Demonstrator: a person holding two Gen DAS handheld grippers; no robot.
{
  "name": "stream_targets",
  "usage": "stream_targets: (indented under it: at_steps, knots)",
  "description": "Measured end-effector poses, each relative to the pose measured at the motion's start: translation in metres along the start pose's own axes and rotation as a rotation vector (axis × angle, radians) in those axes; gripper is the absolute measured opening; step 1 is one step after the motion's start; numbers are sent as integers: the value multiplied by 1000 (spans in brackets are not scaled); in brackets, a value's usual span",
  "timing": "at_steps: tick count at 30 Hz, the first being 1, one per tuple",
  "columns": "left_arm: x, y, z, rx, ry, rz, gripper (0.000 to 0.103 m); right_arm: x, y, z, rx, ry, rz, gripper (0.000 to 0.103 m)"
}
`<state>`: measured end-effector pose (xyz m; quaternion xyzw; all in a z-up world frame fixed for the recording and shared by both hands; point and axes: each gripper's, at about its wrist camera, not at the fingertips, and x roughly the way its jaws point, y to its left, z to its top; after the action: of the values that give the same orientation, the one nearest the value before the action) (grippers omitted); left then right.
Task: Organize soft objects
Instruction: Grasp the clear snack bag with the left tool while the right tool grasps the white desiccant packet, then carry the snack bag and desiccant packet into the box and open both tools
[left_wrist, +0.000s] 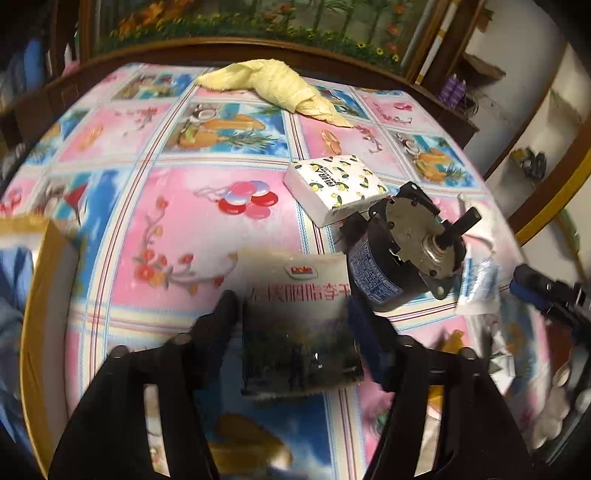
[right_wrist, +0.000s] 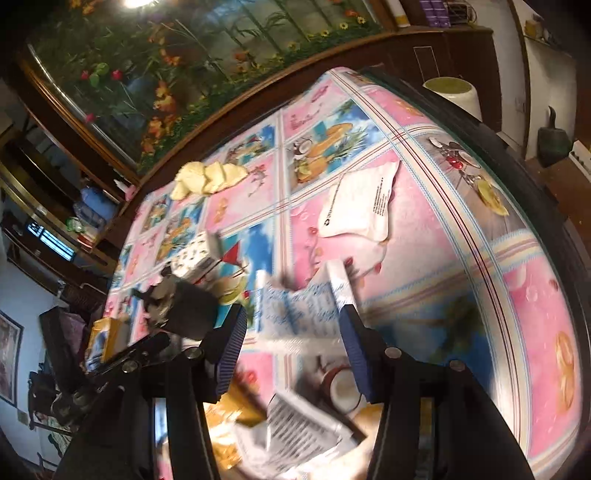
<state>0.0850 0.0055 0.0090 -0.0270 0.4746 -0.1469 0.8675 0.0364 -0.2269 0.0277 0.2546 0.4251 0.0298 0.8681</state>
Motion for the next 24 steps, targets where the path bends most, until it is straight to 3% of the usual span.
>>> stream_targets:
  at_steps: [3,5,7,9,11,12,13,15,17,24]
  knots:
    - [8,-14,0,82,8,71,81,21,5,5,-42,51,-62,53]
    - [12,-25,-4,150,-7,148,85,31,10,5,-65,68,-79,59]
    - [14,-26,-6,163,-18,134,89,37,17,5,-91,75,-109,72]
    - [15,-24,-7,170,-24,110,91,42,26,4,-130,78,-140,73]
    - [13,-23,-8,183,-37,93,82,46,33,4,-165,82,-168,73]
    - [10,-25,-9,193,-44,91,68,49,36,4,-188,86,-191,73]
    - [8,-24,-8,189,-32,80,65,51,39,3,-213,89,-211,74]
    - [6,-20,-7,180,-23,64,60,55,44,2,-245,102,-232,72]
    - [3,-14,-7,154,-17,35,58,54,47,-1,-262,110,-216,49]
    - [-28,8,-16,26,-38,-47,57,40,47,-11,-233,103,-136,44]
